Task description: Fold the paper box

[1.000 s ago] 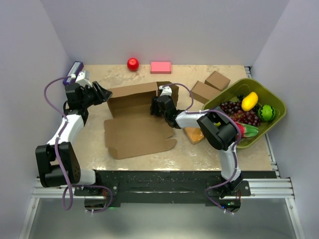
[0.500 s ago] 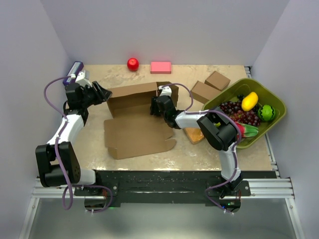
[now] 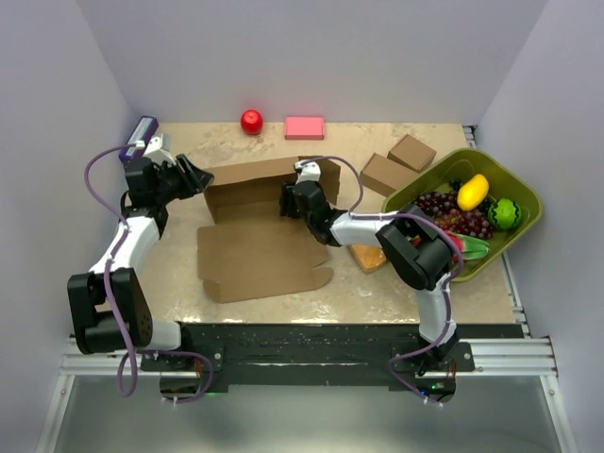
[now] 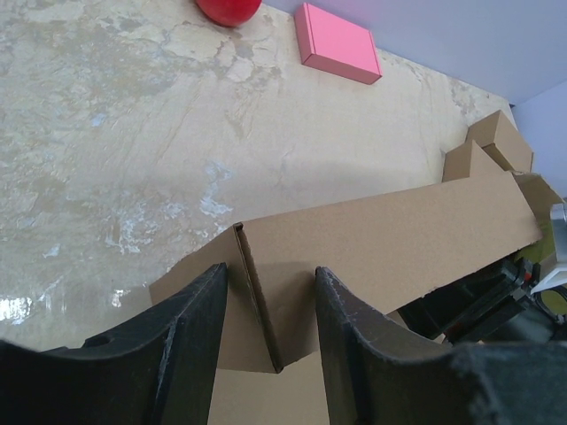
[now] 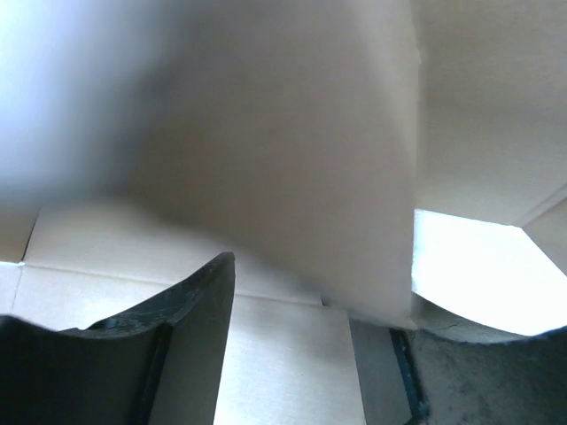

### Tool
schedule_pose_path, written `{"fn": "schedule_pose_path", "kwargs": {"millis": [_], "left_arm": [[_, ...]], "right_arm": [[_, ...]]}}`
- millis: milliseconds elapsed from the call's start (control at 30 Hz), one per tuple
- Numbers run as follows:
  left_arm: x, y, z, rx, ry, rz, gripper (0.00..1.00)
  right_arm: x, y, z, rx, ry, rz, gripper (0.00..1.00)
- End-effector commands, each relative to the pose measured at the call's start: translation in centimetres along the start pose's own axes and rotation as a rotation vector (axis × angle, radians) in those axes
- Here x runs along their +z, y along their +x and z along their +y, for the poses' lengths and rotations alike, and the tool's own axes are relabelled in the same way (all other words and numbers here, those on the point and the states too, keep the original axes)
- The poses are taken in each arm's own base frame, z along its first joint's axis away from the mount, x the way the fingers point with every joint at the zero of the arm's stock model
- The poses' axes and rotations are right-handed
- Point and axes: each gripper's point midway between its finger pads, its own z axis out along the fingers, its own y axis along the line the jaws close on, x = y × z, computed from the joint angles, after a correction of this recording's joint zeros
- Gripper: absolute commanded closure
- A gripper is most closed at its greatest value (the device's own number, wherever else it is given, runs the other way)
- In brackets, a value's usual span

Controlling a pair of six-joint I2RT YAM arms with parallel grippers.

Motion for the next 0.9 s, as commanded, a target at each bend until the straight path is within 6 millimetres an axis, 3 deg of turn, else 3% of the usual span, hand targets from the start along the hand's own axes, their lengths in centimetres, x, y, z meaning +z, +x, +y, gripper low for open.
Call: {"fn": "schedule_pose_path", "kwargs": {"millis": [0,300,667,867], "left_arm": [[0.3,-0.5,-0.8,0.011,0.037,-0.002,0.51],[0.3,-0.5,-0.8,0.012,0.038,-0.002,0.51],[0.3,-0.5,-0.9,0.011,0.04,-0.001,0.51],[0.3,-0.5,-0.9,0.01,0.04,-0.002,0.51]], "right_arm": [[-0.4,-2.3,1.8,0.004,-0.048,-0.067,0.48],[0.6,-0.6,1.9,0.002,-0.059,-0.022,0.51],[1.3,3.1,1.3,-0.011,-0.046,0.053,0.52],[1.8,5.1,0.6,-0.015,-0.015,0.1,0.46]]}}
